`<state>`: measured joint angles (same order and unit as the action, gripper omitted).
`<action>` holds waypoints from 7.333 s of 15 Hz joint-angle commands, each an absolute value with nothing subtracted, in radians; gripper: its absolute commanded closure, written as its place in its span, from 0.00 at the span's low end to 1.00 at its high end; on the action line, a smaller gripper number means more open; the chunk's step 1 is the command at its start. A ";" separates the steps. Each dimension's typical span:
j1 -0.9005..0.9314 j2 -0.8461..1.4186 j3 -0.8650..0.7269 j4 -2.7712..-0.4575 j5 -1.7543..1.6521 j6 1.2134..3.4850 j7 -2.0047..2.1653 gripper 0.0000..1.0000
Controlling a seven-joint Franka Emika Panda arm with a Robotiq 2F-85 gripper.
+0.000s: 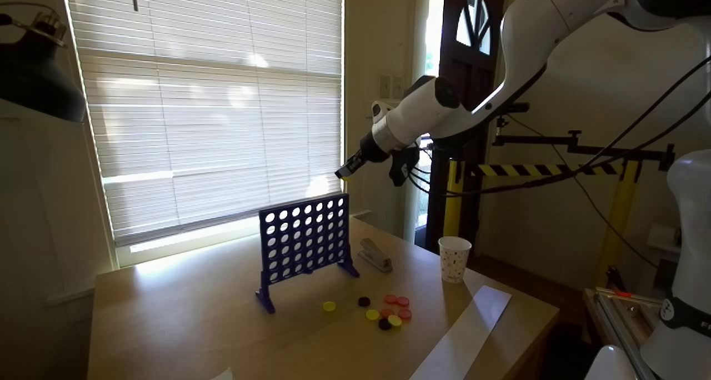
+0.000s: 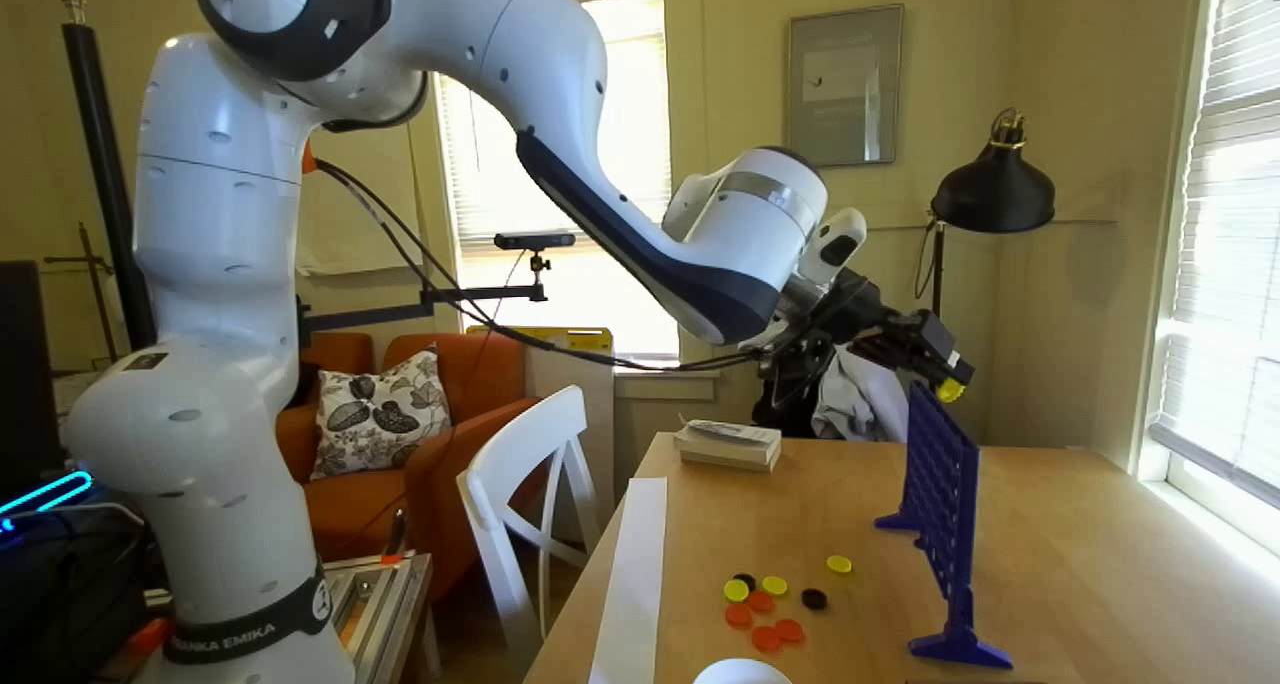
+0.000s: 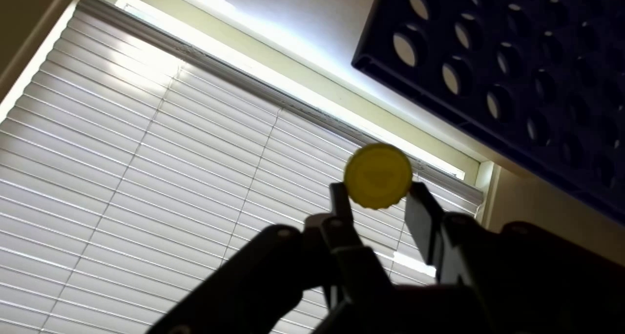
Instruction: Put the yellow chip into the connect four game
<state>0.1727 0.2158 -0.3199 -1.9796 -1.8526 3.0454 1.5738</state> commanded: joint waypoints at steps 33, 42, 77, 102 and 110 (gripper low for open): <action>0.152 0.218 -0.224 -1.964 -2.199 2.904 2.246 0.91; 0.144 0.231 -0.213 -1.974 -2.378 2.887 2.466 0.91; 0.149 0.307 -0.203 -1.993 -2.543 2.711 2.709 0.91; 0.149 0.304 -0.192 -2.005 -2.539 2.687 2.697 0.91; 0.150 0.299 -0.195 -2.014 -2.538 2.689 2.694 0.91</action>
<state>0.1526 0.3080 -0.1998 -1.9921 -2.5041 2.7142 2.6638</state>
